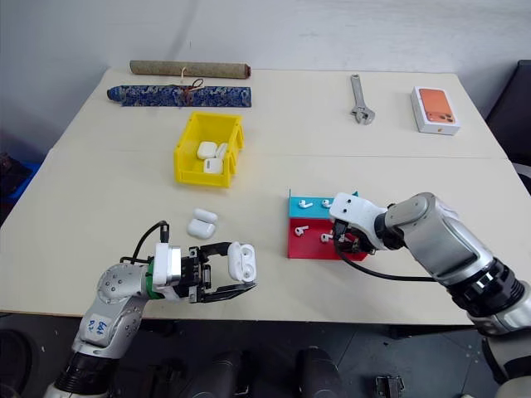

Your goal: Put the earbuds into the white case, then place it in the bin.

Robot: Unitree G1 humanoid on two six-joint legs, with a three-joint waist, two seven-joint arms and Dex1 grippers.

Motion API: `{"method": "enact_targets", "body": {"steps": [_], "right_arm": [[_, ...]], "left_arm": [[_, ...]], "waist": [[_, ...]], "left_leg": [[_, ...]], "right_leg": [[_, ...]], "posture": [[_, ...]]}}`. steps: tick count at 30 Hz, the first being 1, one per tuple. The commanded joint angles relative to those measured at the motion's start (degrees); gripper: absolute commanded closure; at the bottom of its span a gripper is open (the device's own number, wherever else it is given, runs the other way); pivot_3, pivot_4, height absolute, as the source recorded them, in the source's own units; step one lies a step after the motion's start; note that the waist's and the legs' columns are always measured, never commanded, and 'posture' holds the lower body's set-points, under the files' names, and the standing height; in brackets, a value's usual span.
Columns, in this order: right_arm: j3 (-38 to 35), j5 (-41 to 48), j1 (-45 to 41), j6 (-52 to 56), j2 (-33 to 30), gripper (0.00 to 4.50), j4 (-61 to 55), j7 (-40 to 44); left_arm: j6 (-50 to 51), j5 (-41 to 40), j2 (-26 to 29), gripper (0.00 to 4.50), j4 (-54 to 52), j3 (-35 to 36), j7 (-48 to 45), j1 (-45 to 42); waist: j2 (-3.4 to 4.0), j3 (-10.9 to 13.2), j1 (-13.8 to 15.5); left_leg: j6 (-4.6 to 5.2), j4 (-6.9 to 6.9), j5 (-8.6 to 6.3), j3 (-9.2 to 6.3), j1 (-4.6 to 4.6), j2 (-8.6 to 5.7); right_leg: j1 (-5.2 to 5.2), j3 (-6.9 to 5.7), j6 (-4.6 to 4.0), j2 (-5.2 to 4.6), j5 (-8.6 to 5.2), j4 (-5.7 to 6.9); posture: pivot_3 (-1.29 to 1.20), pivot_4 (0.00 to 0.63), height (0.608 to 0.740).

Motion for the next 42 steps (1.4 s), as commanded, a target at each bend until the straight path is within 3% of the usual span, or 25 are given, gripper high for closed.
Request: {"method": "enact_targets", "body": {"steps": [1,4,7,9,19,22,27,33,36,39,42], "right_arm": [[-0.69,-0.82,0.01,0.17,0.07,2.28,0.03,-0.11],[-0.96,-0.78,0.58,0.1,-0.08,2.28,-0.14,-0.25],[-1.12,-0.69,0.94,-0.07,-0.36,2.82,-0.26,-0.08],[-1.35,-0.68,1.09,-0.22,-0.3,3.44,-0.2,-0.19],[-2.5,-0.27,2.47,-0.44,-0.26,3.44,-0.75,-0.31],[-3.33,0.03,3.06,-0.8,-0.05,4.0,-1.03,-0.48],[-5.79,0.79,4.33,-1.81,0.16,4.03,-1.78,-0.8],[-16.6,8.06,8.18,-4.41,-2.48,4.03,-4.88,3.86],[-24.92,13.97,12.48,-13.37,-1.53,4.03,-4.63,8.95],[-35.83,26.64,16.92,-20.04,6.7,4.03,-6.77,12.95],[-39.39,32.4,18.12,-24.72,15.24,4.03,-9.59,10.09]], "left_arm": [[-0.19,-1.38,0.29,1.75,-2.53,0.13,0.21,0.14],[-0.16,-1.4,0.4,1.75,-2.72,0.18,0.26,0.33],[-0.15,-1.43,0.57,1.75,-2.79,0.27,0.28,0.47],[-0.1,-1.47,0.68,1.75,-2.86,0.25,0.26,0.55],[0.17,-1.72,1.02,1.75,-2.63,0.18,-0.07,0.21],[0.72,-2.38,1.4,1.75,-1.88,0.63,-0.65,-0.49],[4.16,-5.14,2.58,1.75,-1.31,1.29,-2.04,-1.5],[12.19,-13.25,7.53,1.75,1.3,5.71,-7.46,-4.39],[16.7,-17.31,8.83,1.75,2.79,7.22,-9.67,-7.12],[14.86,-15.88,6.29,1.75,5.03,6.37,-10.12,-11.07],[13.01,-14.35,3.27,1.75,7.09,5.26,-10.28,-13.83]], "waist": [[0.0,0.0,0.0],[0.0,0.0,0.0],[0.0,0.0,0.0],[0.0,0.0,0.02],[0.0,0.0,0.05],[0.0,0.0,0.05],[0.0,0.0,0.06],[0.03,0.03,0.1],[0.02,0.03,0.22],[0.01,0.03,0.39],[-0.01,0.04,0.22]], "left_leg": [[0.0,0.0,0.0,0.0,0.0,0.0],[0.0,0.0,0.0,0.0,0.0,0.0],[0.0,0.0,0.0,0.0,0.0,0.0],[0.0,0.0,0.0,0.0,0.0,0.0],[0.0,-0.01,0.0,-0.01,0.0,0.0],[0.0,-0.02,0.0,-0.01,0.0,0.0],[0.0,-0.02,0.0,-0.01,0.0,0.0],[0.0,-0.1,0.0,-0.04,-0.03,0.0],[0.01,-0.08,0.0,-0.05,-0.05,0.0],[0.02,-0.08,-0.01,-0.16,-0.07,-0.01],[0.01,-0.01,-0.01,-0.25,-0.13,-0.01]], "right_leg": [[0.0,0.0,0.0,0.0,0.0,0.0],[0.0,0.0,0.0,0.0,0.0,0.0],[0.0,0.0,0.0,0.0,0.0,-0.01],[0.0,0.0,0.0,0.0,0.0,-0.01],[0.01,0.0,0.0,-0.01,0.0,-0.03],[0.01,0.0,0.0,-0.01,0.0,-0.04],[0.01,0.0,0.0,-0.01,0.0,-0.05],[-0.03,-0.04,0.0,0.0,0.0,-0.05],[0.0,-0.06,0.0,-0.01,0.0,-0.12],[0.1,-0.21,0.02,0.0,0.01,-0.22],[0.15,-0.34,0.07,0.01,0.04,-0.23]], "posture": [[0.0,0.15,0.74],[0.0,0.15,0.74],[0.0,0.15,0.74],[0.0,0.15,0.74],[0.0,0.15,0.74],[0.0,0.15,0.74],[0.0,0.15,0.74],[0.0,0.15,0.74],[0.0,0.15,0.74],[0.0,0.15,0.74],[0.0,0.15,0.74]]}}
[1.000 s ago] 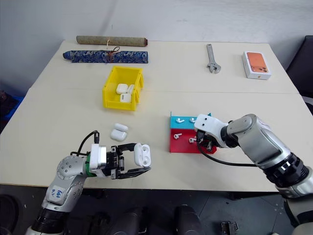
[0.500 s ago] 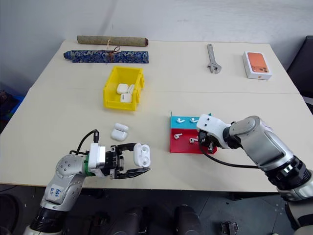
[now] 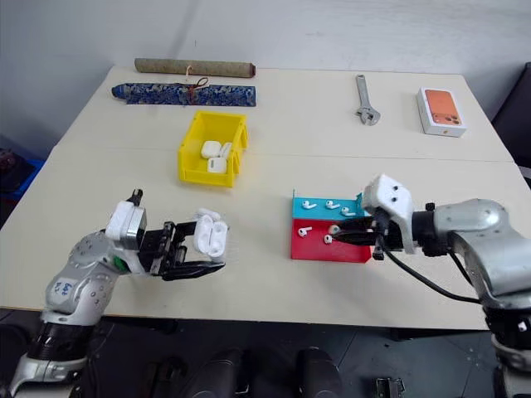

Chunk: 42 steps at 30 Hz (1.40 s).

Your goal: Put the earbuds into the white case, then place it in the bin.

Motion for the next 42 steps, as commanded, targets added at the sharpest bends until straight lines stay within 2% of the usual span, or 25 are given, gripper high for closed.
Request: {"method": "enact_targets", "body": {"steps": [1,5,8,14,21,42], "right_arm": [[-4.0,6.97,0.64,-4.64,5.25,4.03,-5.24,-2.87],[-2.28,12.46,-0.22,-8.91,15.87,4.03,-7.27,-7.32],[1.56,10.16,-0.95,-14.96,21.57,4.03,-6.67,-7.53],[8.16,4.23,-2.51,-24.91,26.8,4.03,-2.79,-6.71],[11.51,3.0,-2.58,-28.99,27.89,4.03,-0.9,-6.4],[16.1,-0.68,-2.17,-33.97,24.19,4.03,5.82,-2.22]], "left_arm": [[-2.49,1.04,-2.61,1.75,1.22,-0.86,-0.42,-2.52],[-1.36,0.75,-5.47,1.75,2.54,-2.62,-1.13,-5.23],[-1.84,-1.64,-8.45,1.75,2.46,-2.29,-2.37,-5.72],[0.71,-1.53,-10.06,1.75,1.62,-3.38,-2.62,-6.74],[2.33,-1.25,-10.93,1.75,1.21,-3.66,-2.6,-7.62],[2.0,0.35,-11.24,1.75,0.51,-2.99,-1.86,-8.38]], "waist": [[0.0,0.0,-0.18],[-0.01,0.01,-0.19],[-0.01,0.01,-0.18],[-0.01,0.01,-0.18],[-0.01,0.01,-0.16],[-0.01,0.01,-0.17]], "left_leg": [[0.0,0.02,0.0,0.02,-0.05,0.0],[-0.05,0.07,0.04,-0.03,-0.07,0.0],[-0.09,0.07,0.07,-0.05,-0.08,-0.01],[-0.1,0.08,0.07,-0.05,-0.09,-0.02],[-0.1,0.1,0.07,-0.07,-0.1,-0.02],[-0.1,0.1,0.07,-0.09,-0.09,-0.02]], "right_leg": [[-0.06,0.01,0.01,0.0,0.0,0.04],[-0.11,-0.02,0.02,0.02,0.01,0.17],[-0.13,-0.02,0.02,0.02,0.01,0.2],[-0.15,-0.02,0.02,0.02,0.01,0.21],[-0.15,-0.02,0.02,0.02,0.01,0.21],[-0.15,-0.04,0.02,0.02,0.01,0.21]], "posture": [[0.0,0.15,0.74],[0.0,0.15,0.74],[0.0,0.15,0.74],[0.0,0.15,0.74],[0.0,0.15,0.74],[0.0,0.15,0.74]]}}
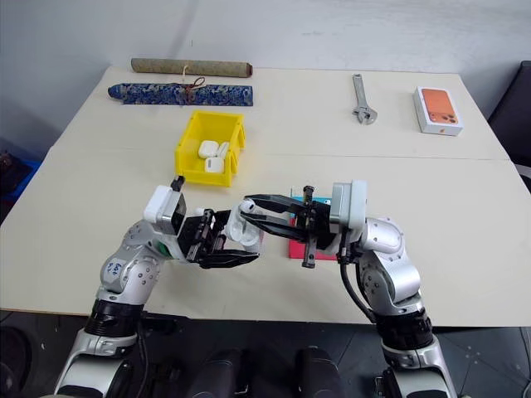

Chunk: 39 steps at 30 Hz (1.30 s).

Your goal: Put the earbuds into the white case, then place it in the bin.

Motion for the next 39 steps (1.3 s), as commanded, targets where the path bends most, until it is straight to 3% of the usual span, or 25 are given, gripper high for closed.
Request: {"method": "enact_targets", "body": {"steps": [1,12,20,24,28,32,39], "right_arm": [[2.33,-1.95,0.26,-0.09,-0.78,4.03,1.42,1.18],[2.51,-1.14,0.68,1.17,-1.44,4.03,2.68,1.4],[1.72,0.46,0.45,1.98,-1.83,1.36,2.1,1.55],[-2.57,3.36,0.67,3.17,-4.64,0.02,-0.18,1.08],[-12.45,8.84,5.5,7.94,-11.76,0.02,-3.18,-1.67],[-20.97,6.11,14.76,4.78,-20.03,0.02,0.58,2.91],[-31.67,-7.09,27.87,-9.01,-29.0,0.02,24.1,4.49]], "left_arm": [[-1.01,-1.45,-0.55,1.75,-2.72,0.74,0.17,-1.55],[-1.56,-0.64,-0.4,1.75,-2.98,0.36,-0.22,-1.89],[-1.64,-0.41,-0.74,1.75,-3.11,0.54,-0.11,-2.01],[-1.64,0.01,-0.21,1.75,-3.21,0.98,0.68,-1.59],[-2.03,1.25,2.18,1.75,-2.25,2.29,0.87,0.27],[-3.4,2.44,6.32,1.75,-0.47,3.66,-0.91,3.39],[-5.42,2.07,13.33,1.75,2.26,8.17,-4.4,5.94]], "waist": [[0.0,0.0,-0.03],[0.0,0.0,-0.01],[0.0,0.0,-0.01],[0.0,0.0,0.03],[0.0,0.0,0.43],[0.0,0.0,0.34],[0.0,0.0,0.23]], "left_leg": [[0.0,0.0,0.0,0.0,0.0,0.0],[0.0,0.0,0.0,-0.01,0.0,0.0],[0.0,0.0,0.0,-0.01,0.0,0.0],[0.0,0.01,0.0,-0.01,0.0,0.0],[0.03,0.04,-0.01,-0.12,-0.11,-0.02],[0.07,0.0,-0.04,-0.17,-0.18,-0.04],[0.15,0.04,0.0,-0.13,-0.14,-0.04]], "right_leg": [[0.0,0.0,0.0,0.0,0.0,0.0],[0.0,-0.01,0.0,0.0,0.0,0.0],[0.0,-0.01,0.0,0.0,0.0,0.0],[0.01,-0.01,0.0,-0.01,0.0,0.0],[0.01,-0.11,0.0,-0.04,0.0,-0.06],[0.04,-0.19,0.0,-0.03,0.0,-0.17],[0.11,-0.17,0.0,-0.03,0.0,-0.24]], "posture": [[0.0,0.15,0.74],[0.0,0.15,0.74],[0.0,0.15,0.74],[0.0,0.15,0.74],[0.0,0.15,0.74],[0.0,0.15,0.74],[0.0,0.15,0.74]]}}
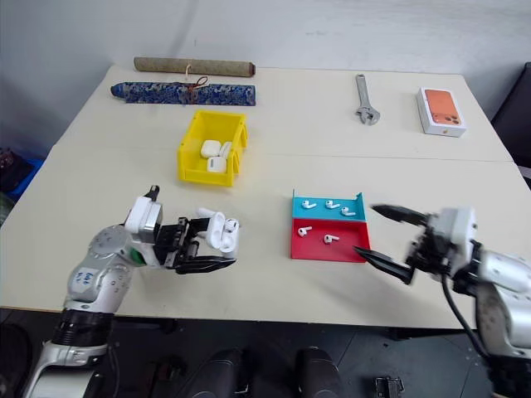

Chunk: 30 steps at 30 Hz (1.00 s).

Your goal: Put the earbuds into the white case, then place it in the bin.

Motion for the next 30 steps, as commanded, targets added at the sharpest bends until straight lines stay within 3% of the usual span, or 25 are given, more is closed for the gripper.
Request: {"method": "enact_targets", "body": {"steps": [1,6,9,13,17,21,25,30], "right_arm": [[-4.04,-4.83,1.76,-6.07,-3.08,0.02,8.26,-0.36],[-0.97,-4.51,-2.9,-0.83,-6.3,0.02,5.0,-0.66],[5.02,-3.6,-12.99,14.3,-9.02,0.02,-1.04,-6.15],[14.98,-4.68,-27.43,27.05,-10.49,0.02,-4.67,-6.49],[27.89,-11.7,-42.24,35.66,-9.83,0.86,-2.07,-5.15],[37.02,-18.81,-51.15,34.96,-7.21,2.25,4.53,-2.88],[44.55,-27.74,-57.48,26.2,-4.63,2.25,13.75,-0.01],[48.77,-34.47,-62.6,19.81,-1.06,2.25,22.79,2.16]], "left_arm": [[-2.12,-0.76,2.01,1.75,0.7,3.53,-1.24,-0.73],[-2.25,-1.19,0.84,1.75,-0.33,3.08,-0.51,-1.65],[-2.43,-0.81,-0.67,1.75,-1.03,1.86,0.1,-2.1],[-2.68,0.0,-1.94,1.75,-0.88,0.67,0.86,-2.91],[-3.44,0.9,-2.86,1.75,-0.56,-0.55,1.27,-3.43],[-3.6,1.16,-3.49,1.75,-0.45,-1.27,1.68,-3.56],[-3.92,1.42,-3.81,1.75,0.14,-1.47,1.9,-3.63],[-4.9,1.66,-4.03,1.75,0.65,-1.34,1.89,-2.77]], "waist": [[0.0,0.0,-0.01],[0.07,0.04,-1.02],[0.09,0.05,-1.67],[0.1,0.07,-1.52],[0.12,0.08,-1.41],[0.12,0.08,-1.03],[0.12,0.08,-0.73],[0.12,0.08,-0.92]], "left_leg": [[0.02,0.02,0.02,0.01,0.0,0.0],[0.09,-0.01,0.06,0.14,0.13,0.0],[0.03,-0.02,0.12,0.16,0.22,0.02],[-0.24,-0.17,0.26,0.12,0.29,0.07],[-0.27,-0.23,0.28,0.07,0.2,0.08],[-0.18,-0.07,0.22,-0.01,-0.2,0.04],[-0.13,-0.03,0.2,0.03,-0.44,-0.01],[-0.15,0.02,0.21,0.12,-0.5,0.0]], "right_leg": [[0.0,0.0,0.0,0.0,0.0,0.02],[0.0,0.13,-0.03,-0.01,0.02,0.15],[0.0,0.17,-0.06,-0.02,0.04,0.28],[-0.08,0.1,-0.14,-0.01,0.08,0.34],[-0.16,0.05,-0.14,-0.01,0.08,0.3],[-0.37,-0.02,-0.13,-0.05,0.09,0.18],[-0.58,-0.03,-0.06,-0.07,0.12,0.23],[-0.75,-0.02,-0.05,-0.06,0.13,0.3]], "posture": [[0.0,0.15,0.74],[0.0,0.15,0.74],[0.0,0.15,0.74],[0.0,0.15,0.74],[0.0,0.15,0.74],[0.0,0.15,0.74],[0.0,0.15,0.74],[0.0,0.15,0.74]]}}
